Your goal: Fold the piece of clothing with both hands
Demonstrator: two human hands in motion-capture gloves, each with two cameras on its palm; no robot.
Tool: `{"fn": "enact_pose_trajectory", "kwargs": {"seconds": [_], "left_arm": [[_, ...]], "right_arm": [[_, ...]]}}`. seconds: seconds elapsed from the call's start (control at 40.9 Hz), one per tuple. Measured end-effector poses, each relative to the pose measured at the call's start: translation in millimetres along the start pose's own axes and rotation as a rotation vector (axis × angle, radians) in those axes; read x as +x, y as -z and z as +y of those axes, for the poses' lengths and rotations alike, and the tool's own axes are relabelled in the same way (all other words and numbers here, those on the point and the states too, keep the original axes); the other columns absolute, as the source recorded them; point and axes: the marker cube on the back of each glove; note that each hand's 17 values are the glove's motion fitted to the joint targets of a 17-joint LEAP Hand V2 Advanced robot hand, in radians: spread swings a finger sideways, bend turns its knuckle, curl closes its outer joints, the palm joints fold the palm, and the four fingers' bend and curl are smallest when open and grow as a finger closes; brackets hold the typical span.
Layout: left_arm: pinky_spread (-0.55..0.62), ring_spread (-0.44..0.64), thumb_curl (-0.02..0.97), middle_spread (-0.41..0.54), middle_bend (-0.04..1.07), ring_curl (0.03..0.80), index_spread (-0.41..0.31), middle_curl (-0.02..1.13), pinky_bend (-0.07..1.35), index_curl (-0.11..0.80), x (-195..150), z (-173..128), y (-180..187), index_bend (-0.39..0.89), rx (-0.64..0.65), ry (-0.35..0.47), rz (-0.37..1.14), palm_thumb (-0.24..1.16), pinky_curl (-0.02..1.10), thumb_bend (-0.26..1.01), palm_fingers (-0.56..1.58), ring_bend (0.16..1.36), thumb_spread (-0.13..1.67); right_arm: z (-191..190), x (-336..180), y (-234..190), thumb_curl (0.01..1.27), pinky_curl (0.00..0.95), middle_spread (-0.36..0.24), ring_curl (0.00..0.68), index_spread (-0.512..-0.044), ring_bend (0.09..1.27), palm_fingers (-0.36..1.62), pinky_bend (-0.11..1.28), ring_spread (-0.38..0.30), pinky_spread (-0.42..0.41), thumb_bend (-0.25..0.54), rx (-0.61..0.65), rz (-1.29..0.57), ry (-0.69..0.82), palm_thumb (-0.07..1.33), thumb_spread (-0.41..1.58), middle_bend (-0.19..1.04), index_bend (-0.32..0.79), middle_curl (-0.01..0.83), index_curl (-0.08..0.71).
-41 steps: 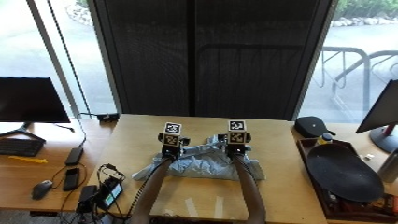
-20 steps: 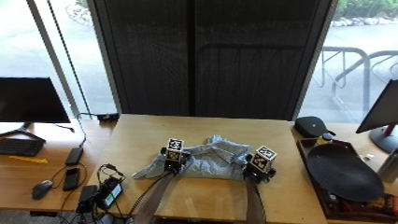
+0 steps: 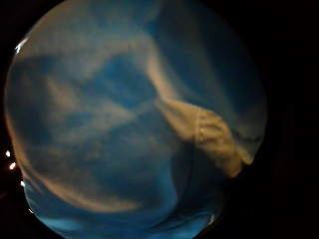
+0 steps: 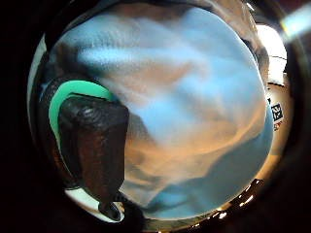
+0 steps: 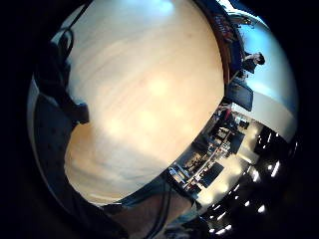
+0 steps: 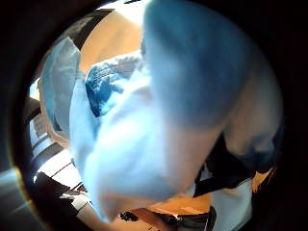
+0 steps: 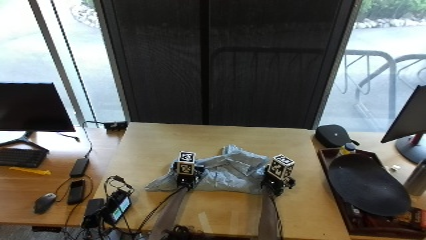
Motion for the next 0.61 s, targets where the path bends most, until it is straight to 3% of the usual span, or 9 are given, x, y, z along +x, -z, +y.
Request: {"fn": "enact_pose_trajectory", "kwargs": {"seconds": [0.024,0.073,0.147,0.342,0.464,0.562,0.611], "left_arm": [[0.46,0.27,0.155,0.009,0.18,0.364,-0.136,0.37,0.30,0.368,0.1,-0.1,-0.4,0.15,0.002,0.002,0.001,0.00,0.25,-0.02,0.24,0.51,1.39],[0.46,0.28,0.154,0.011,0.18,0.364,-0.135,0.37,0.30,0.368,-0.2,-1.7,-1.1,0.15,0.015,0.010,-0.004,-0.01,0.25,-0.01,0.24,0.51,1.40],[0.47,0.28,0.153,0.014,0.18,0.361,-0.135,0.37,0.31,0.367,-0.3,-3.0,-1.4,0.15,0.024,0.014,-0.006,-0.01,0.25,-0.01,0.23,0.52,1.40],[0.47,0.28,0.156,0.017,0.19,0.354,-0.139,0.37,0.30,0.365,1.1,-1.0,-1.1,0.15,0.005,0.016,-0.001,-0.01,0.26,-0.01,0.23,0.53,1.41],[0.48,0.28,0.156,0.018,0.19,0.352,-0.141,0.38,0.31,0.359,7.3,1.1,0.2,0.14,-0.026,0.011,0.012,-0.01,0.27,-0.01,0.22,0.54,1.41],[0.48,0.27,0.157,0.018,0.19,0.350,-0.141,0.38,0.31,0.355,14.0,-4.4,0.8,0.14,-0.028,0.016,0.008,-0.01,0.28,-0.01,0.22,0.54,1.41],[0.48,0.28,0.157,0.018,0.19,0.350,-0.141,0.38,0.31,0.353,20.3,-9.3,1.8,0.14,-0.018,0.012,0.018,-0.01,0.28,-0.01,0.21,0.54,1.41]], "right_arm": [[-0.1,-3.4,0.5,0.37,0.412,-0.015,0.470,-0.192,0.94,0.69,0.98,-0.164,-0.080,0.035,-0.003,0.001,0.024,0.70,1.18,0.46,-0.08,0.398,-0.017],[-3.3,-17.1,0.4,0.38,0.405,-0.044,0.463,-0.192,0.96,0.73,0.99,-0.191,-0.129,0.036,0.002,-0.038,0.144,0.73,1.17,0.47,-0.08,0.402,-0.024],[-12.7,-38.5,2.1,0.39,0.395,-0.109,0.469,-0.197,0.99,0.87,0.98,-0.218,-0.223,0.046,0.086,-0.122,0.280,0.78,1.15,0.56,-0.08,0.436,-0.026],[-3.7,-11.5,8.3,0.43,0.390,-0.190,0.481,-0.226,0.97,0.96,0.94,-0.237,-0.304,0.037,0.106,0.021,0.003,0.87,1.07,0.59,-0.01,0.467,-0.001],[-4.9,-13.1,18.0,0.46,0.375,-0.210,0.472,-0.255,0.92,1.02,0.88,-0.239,-0.325,0.014,0.098,-0.092,0.084,0.90,1.01,0.56,0.04,0.465,0.024],[-11.4,-3.4,36.8,0.50,0.369,-0.221,0.464,-0.262,0.87,1.04,0.85,-0.243,-0.332,-0.011,0.119,-0.171,0.026,0.92,0.89,0.51,0.07,0.462,0.049],[-12.2,-4.5,50.5,0.52,0.367,-0.223,0.463,-0.267,0.85,1.06,0.83,-0.242,-0.333,-0.012,0.122,-0.285,0.093,0.94,0.84,0.51,0.07,0.464,0.058]]}}
